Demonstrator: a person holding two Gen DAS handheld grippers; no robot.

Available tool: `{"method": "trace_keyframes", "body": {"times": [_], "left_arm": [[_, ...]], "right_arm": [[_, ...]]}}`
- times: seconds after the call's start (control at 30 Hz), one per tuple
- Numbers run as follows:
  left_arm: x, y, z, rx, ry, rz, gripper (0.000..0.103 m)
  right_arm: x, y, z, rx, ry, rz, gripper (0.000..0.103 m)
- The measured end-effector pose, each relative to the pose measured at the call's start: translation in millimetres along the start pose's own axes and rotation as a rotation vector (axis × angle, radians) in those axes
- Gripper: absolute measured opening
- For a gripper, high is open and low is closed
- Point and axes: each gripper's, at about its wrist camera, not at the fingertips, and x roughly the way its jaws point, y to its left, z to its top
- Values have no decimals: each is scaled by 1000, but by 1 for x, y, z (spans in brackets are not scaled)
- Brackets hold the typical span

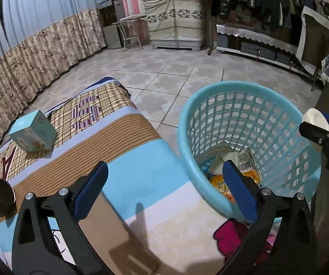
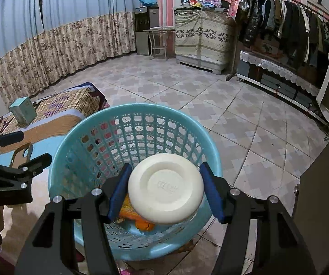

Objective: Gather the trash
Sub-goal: 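Release the snack bag from the left tool while the right tool drops the white disc, then move both tools back over the bed toward the paper card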

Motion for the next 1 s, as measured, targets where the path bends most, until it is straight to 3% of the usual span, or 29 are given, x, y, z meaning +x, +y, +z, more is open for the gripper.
{"method": "trace_keyframes", "body": {"times": [0.3, 0.37, 0.6, 0.8, 1.0], "left_arm": [[-24, 36, 0, -61, -74, 50, 97], [-32, 47, 0, -81, -89, 58, 97], [-61, 81, -6, -136, -152, 96, 97], [-95, 121, -24, -208, -200, 128, 98], [-127, 176, -57, -277, -213, 208, 98]], "right_arm": [[6, 13, 10, 8, 8, 10, 62], [6, 18, 14, 14, -3, -1, 74], [0, 31, 21, 39, -26, -15, 94], [-14, 59, 15, 23, -63, -8, 97], [-40, 114, 11, -23, -126, 44, 97]]}}
